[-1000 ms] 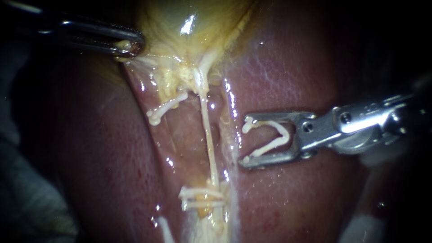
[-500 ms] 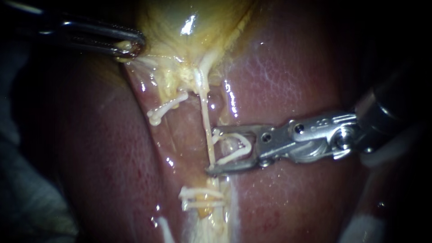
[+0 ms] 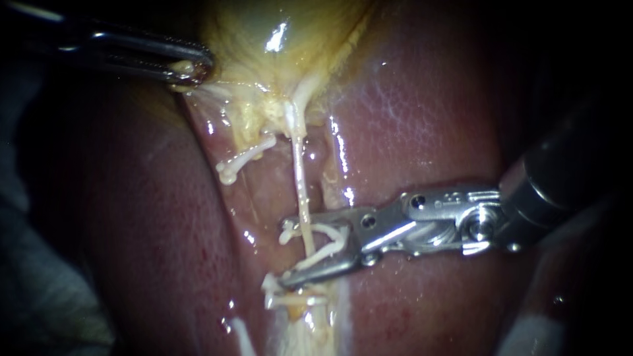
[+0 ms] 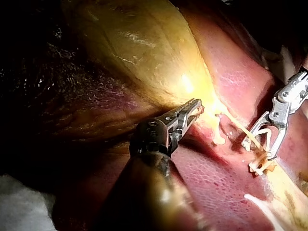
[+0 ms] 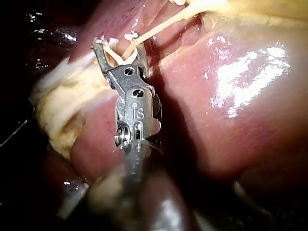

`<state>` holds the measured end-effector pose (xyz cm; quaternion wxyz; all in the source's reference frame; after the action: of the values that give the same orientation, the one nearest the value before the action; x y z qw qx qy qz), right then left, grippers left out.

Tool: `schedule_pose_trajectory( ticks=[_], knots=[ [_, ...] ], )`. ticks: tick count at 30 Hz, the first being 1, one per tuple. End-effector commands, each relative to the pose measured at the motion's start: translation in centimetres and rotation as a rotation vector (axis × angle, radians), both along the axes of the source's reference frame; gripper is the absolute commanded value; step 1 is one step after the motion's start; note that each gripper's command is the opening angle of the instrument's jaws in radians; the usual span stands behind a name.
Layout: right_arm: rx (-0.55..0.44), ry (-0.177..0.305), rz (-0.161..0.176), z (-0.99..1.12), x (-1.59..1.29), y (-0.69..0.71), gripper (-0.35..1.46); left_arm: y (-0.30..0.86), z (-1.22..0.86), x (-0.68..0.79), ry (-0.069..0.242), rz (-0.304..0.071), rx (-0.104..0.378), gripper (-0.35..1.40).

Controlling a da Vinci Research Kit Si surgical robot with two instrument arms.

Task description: Clipping first clip right tube

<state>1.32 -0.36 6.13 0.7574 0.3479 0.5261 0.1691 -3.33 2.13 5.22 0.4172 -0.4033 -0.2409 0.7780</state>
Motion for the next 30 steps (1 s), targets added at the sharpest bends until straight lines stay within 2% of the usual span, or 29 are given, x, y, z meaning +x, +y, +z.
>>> schedule_pose_trajectory(
  ticks=[1, 4, 8, 19, 21, 23, 24, 30],
  knots=[
    [0.005, 0.004, -0.002, -0.03, 0.0, 0.0, 0.49, 0.0, 0.0, 0.0, 0.0, 0.0, 0.0, -0.35],
    [0.018, 0.01, -0.005, -0.06, 0.0, 0.0, 0.46, 0.0, -0.01, 0.0, 0.0, -0.001, 0.0, -0.35],
    [0.055, -0.005, 0.001, -0.07, -0.02, 0.0, 0.41, 0.0, -0.01, 0.0, 0.0, -0.001, 0.0, -0.35],
    [0.125, -0.028, 0.011, -0.11, -0.12, 0.07, 0.02, 0.0, -0.01, 0.0, 0.0, -0.001, 0.0, -0.35],
    [0.153, -0.039, 0.016, -0.13, -0.13, 0.07, -0.1, 0.0, -0.01, 0.0, 0.0, -0.001, 0.0, -0.35],
    [0.186, -0.052, 0.021, -0.14, -0.16, 0.07, -0.31, 0.0, -0.01, 0.0, 0.0, -0.001, 0.0, -0.35],
    [0.197, -0.056, 0.022, -0.15, -0.17, 0.07, -0.35, 0.0, -0.01, 0.0, 0.0, -0.001, 0.0, -0.35],
    [0.218, -0.063, 0.032, -0.16, -0.21, 0.08, -0.35, 0.0, -0.01, -0.01, 0.0, -0.001, 0.0, -0.35]
  ],
)
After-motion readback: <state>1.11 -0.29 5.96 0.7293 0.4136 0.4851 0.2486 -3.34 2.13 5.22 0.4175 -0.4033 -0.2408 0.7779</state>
